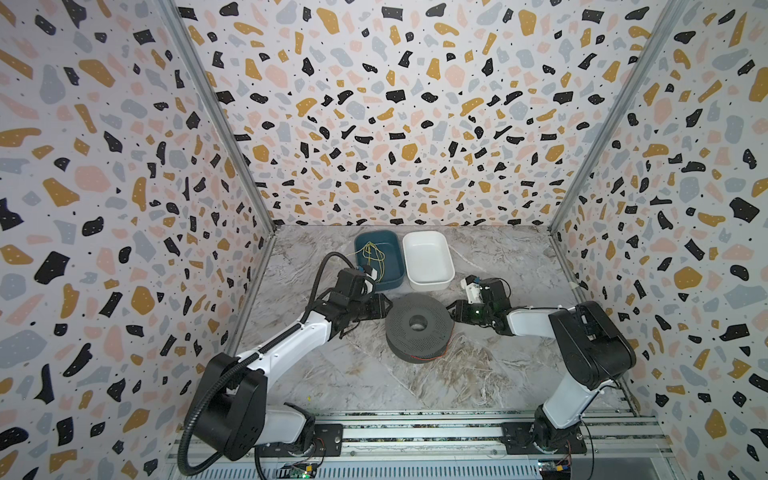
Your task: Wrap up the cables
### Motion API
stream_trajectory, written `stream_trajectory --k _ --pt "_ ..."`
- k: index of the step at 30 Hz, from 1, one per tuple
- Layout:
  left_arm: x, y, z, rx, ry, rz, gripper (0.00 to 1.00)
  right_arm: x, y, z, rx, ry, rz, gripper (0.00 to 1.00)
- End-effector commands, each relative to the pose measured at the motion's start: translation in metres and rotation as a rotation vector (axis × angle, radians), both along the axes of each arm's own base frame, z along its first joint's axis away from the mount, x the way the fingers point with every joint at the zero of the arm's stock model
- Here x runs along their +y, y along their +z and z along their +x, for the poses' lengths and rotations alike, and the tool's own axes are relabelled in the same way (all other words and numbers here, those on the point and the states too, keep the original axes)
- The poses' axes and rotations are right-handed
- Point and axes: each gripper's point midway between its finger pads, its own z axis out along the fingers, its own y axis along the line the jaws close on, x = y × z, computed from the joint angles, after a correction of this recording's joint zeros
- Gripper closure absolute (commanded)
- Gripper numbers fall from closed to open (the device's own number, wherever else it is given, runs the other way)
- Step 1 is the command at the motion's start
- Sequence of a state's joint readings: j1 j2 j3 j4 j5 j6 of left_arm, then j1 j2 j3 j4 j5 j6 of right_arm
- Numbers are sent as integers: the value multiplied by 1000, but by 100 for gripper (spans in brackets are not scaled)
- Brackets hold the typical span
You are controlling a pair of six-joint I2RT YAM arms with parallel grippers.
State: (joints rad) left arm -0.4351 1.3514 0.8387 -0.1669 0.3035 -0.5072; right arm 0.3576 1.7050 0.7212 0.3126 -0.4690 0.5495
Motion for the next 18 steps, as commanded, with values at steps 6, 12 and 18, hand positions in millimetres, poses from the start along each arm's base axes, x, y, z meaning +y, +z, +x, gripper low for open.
stream_trajectory --k 6,12,18 --pt "35 32 9 -79 49 65 33 -9 47 7 -102 -6 5 39" --pt "60 49 15 -124 98 142 2 -19 63 6 -140 -14 -22 32" --pt "100 64 23 -217 208 292 1 -57 90 3 -264 -94 -180 11"
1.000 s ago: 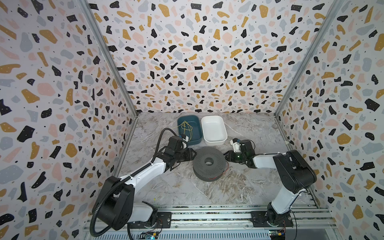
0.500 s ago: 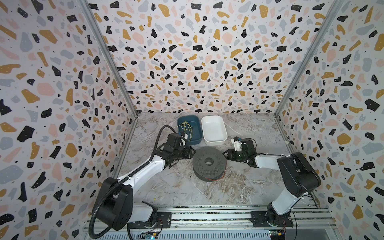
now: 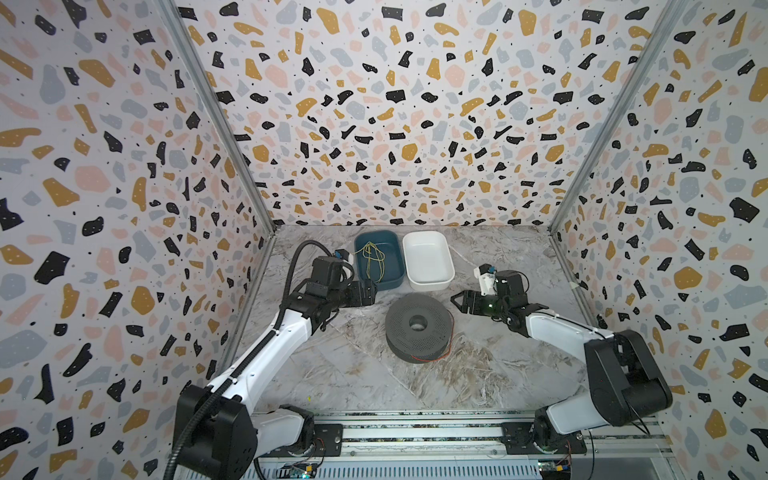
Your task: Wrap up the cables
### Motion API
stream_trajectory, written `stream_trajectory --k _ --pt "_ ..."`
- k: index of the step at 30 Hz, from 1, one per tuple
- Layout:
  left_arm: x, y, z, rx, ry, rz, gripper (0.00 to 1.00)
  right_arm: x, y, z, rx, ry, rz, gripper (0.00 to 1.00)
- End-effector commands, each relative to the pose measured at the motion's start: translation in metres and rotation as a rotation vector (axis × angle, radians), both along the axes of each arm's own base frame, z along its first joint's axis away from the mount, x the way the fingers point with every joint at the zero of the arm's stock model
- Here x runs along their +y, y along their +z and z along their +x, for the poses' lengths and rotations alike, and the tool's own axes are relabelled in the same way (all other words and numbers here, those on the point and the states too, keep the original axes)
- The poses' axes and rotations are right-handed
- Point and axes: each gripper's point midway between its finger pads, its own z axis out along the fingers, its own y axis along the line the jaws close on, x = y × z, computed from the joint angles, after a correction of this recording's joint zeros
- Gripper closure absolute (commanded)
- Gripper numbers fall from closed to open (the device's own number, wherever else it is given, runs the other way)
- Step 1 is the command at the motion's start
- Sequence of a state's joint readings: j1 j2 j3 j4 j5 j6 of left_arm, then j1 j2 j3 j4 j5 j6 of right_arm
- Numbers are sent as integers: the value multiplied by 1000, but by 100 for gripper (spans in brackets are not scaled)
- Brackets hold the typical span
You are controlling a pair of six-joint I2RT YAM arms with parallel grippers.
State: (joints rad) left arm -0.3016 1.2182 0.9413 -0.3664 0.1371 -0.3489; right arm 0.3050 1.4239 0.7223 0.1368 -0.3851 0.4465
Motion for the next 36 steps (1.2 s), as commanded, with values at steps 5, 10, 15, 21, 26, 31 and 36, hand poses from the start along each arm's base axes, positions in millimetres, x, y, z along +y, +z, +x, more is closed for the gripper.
stream_trajectory --k 5,10,15,21,26,31,36 --pt "65 33 9 -281 249 181 0 -66 36 3 -190 -188 -273 1" --pt "104 24 5 -454 386 350 0 -120 37 8 -265 -368 -442 1" --pt "126 -4 -4 -529 443 474 1 -140 35 3 -422 -405 -510 1" --pt "155 -18 -9 -658 546 481 0 -157 37 -4 -589 -485 -570 0" --pt "152 -32 1 -691 512 523 0 -164 40 -13 -721 -527 -508 0" --pt "164 -36 -1 -719 585 516 0 -158 36 -10 -791 -477 -482 0" --pt "178 -45 2 -713 634 487 0 -163 16 3 -758 -513 -498 0"
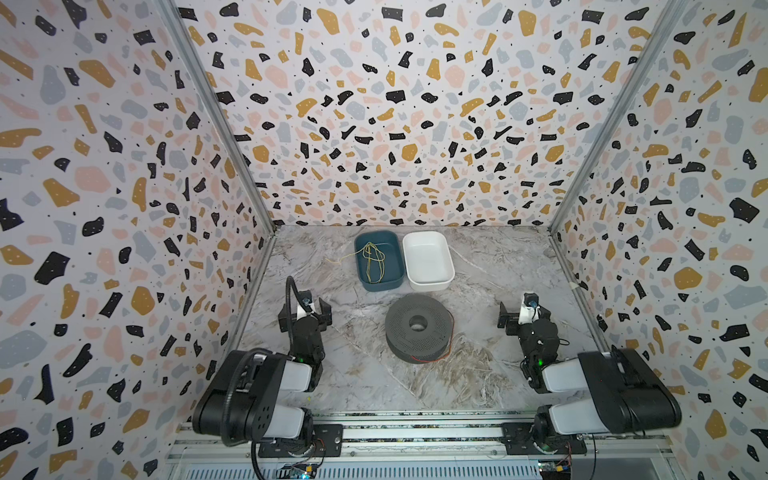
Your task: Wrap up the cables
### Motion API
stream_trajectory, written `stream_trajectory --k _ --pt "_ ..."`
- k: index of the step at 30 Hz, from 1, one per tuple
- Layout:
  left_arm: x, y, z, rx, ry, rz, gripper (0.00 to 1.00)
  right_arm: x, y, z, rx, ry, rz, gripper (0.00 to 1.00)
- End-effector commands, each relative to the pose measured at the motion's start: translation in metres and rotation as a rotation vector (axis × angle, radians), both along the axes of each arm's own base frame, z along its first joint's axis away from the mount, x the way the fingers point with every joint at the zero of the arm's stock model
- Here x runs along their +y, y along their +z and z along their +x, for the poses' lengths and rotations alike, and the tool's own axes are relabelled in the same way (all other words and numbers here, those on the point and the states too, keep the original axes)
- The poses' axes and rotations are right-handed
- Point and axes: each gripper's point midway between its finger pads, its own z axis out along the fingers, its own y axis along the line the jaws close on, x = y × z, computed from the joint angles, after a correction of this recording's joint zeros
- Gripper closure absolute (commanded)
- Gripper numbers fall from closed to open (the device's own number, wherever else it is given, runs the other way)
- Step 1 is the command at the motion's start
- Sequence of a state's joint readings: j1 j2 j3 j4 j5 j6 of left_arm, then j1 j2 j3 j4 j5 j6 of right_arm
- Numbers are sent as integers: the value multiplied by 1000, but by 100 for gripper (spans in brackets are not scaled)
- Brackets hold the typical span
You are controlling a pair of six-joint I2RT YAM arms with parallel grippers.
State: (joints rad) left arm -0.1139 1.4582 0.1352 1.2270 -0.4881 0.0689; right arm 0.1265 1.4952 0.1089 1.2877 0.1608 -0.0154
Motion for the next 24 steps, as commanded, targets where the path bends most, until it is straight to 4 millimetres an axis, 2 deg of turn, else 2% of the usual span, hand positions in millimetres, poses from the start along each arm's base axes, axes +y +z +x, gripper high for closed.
stream_trajectory --k 1,4,5,24 --pt "9 29 6 -141 60 -41 0 -8 27 19 -73 -54 36 0" --pt "32 24 6 -126 198 -86 0 -16 27 22 -74 -81 52 1" --pt "34 25 6 -133 199 -89 0 -16 27 22 -71 -80 53 1" --pt "35 25 4 -130 201 -93 1 -14 28 21 -78 -73 42 1"
